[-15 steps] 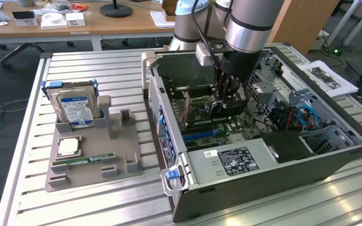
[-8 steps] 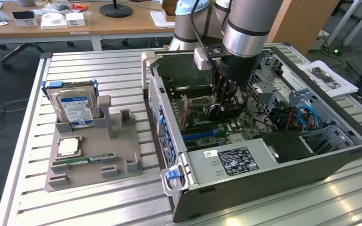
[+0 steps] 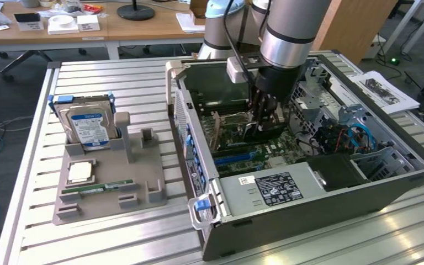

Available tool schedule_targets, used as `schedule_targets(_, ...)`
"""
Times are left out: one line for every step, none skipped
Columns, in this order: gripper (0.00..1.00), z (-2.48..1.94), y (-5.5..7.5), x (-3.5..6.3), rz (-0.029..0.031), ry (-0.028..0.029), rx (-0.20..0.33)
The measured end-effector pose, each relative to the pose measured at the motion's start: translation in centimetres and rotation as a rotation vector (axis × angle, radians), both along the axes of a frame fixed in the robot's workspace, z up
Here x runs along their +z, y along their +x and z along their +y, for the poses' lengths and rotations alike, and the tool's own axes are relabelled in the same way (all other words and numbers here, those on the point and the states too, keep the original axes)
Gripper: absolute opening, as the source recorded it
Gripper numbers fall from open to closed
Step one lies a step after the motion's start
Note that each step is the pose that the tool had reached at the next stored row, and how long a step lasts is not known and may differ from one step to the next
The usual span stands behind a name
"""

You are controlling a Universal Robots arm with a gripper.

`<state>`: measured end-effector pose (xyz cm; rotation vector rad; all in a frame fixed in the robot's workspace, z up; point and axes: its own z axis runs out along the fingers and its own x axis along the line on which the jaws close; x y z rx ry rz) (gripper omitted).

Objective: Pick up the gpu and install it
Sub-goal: 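Insert the gpu into the slot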

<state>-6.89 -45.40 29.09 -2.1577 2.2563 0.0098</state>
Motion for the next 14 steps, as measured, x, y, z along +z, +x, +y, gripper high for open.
schedule_targets(0.27,0.00,0.0,-0.10,-0.0001,0.0002,0.000)
schedule_targets(0.27,0.00,0.0,-0.20,0.0001,-0.0002,0.000)
schedule_targets(0.27,-0.01,0.0,-0.33,0.0001,-0.0003,0.000)
schedule_targets(0.27,0.00,0.0,-0.47,0.0001,-0.0002,0.000)
schedule_targets(0.27,0.00,-0.1,-0.63,0.0001,-0.0002,0.000)
schedule_targets(0.27,0.00,-0.1,-0.78,0.0001,-0.0002,0.000)
schedule_targets(0.27,-0.01,-0.1,-0.93,0.0002,-0.0004,0.000)
schedule_targets(0.27,0.00,-0.1,-1.07,0.0001,-0.0003,0.000)
schedule_targets(0.27,0.00,-0.2,-1.22,0.0001,-0.0003,0.000)
schedule_targets(0.27,-0.01,-0.2,-1.35,0.0001,-0.0003,0.000)
schedule_targets(0.27,-0.01,-0.2,-1.47,0.0001,-0.0001,0.000)
schedule_targets(0.27,-0.01,-0.2,-1.57,-0.0001,0.0001,0.000)
schedule_targets(0.27,-0.01,-0.2,-1.62,-0.0002,0.0002,0.000)
schedule_targets(0.27,-0.01,-0.2,-1.62,-0.0001,0.0000,0.000)
